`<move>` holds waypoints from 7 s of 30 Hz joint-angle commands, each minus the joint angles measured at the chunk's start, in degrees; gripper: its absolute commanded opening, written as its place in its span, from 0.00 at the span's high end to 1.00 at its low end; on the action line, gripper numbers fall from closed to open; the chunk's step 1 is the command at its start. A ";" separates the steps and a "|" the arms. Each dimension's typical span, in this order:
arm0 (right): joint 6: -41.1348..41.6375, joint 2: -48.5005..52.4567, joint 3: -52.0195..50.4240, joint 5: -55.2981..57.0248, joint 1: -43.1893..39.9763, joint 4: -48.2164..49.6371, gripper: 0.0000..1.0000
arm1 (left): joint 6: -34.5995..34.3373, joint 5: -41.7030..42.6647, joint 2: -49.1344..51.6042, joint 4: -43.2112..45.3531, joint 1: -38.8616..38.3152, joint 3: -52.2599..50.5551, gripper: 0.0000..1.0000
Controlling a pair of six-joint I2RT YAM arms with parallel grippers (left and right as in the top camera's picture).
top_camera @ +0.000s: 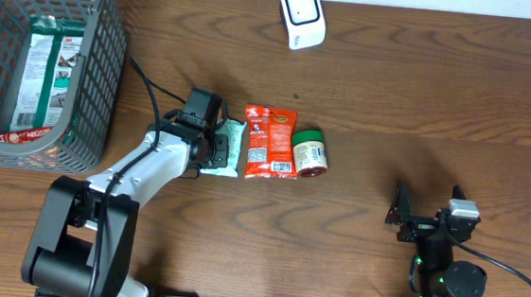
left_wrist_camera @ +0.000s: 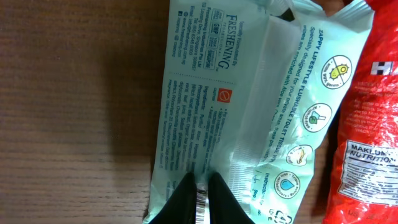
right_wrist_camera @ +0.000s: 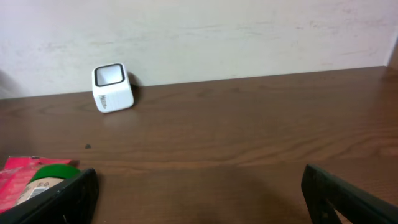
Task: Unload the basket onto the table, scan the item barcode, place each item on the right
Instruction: 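Release the wipes packet on the table and lift the left gripper, then reach the left gripper into the basket and grasp the 3M glove packet, then lift the glove packet out and pass it toward the right gripper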
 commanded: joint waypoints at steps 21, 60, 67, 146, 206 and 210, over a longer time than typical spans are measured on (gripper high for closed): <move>-0.33 -0.09 -0.04 0.11 0.22 -0.20 0.01 | -3.02 0.79 -6.86 -4.92 -2.05 -0.42 0.91; -0.33 -0.09 -0.04 0.11 0.22 -0.20 0.01 | -4.42 -1.01 -0.98 0.28 -6.62 -0.66 0.93; -0.33 -0.09 -0.04 0.11 0.22 -0.20 0.01 | -4.39 3.87 2.95 -0.44 -6.62 -0.66 0.93; -0.33 -0.09 -0.04 0.11 0.22 -0.20 0.01 | 26.53 -4.81 37.53 -20.68 43.06 55.65 0.14; -0.35 -0.09 -0.04 0.11 0.22 -0.20 0.01 | 1.55 -2.60 -20.46 -30.64 28.37 56.19 0.93; -0.35 -0.09 -0.04 0.11 0.22 -0.20 0.01 | -2.49 -1.42 -20.90 -37.86 22.05 56.06 0.93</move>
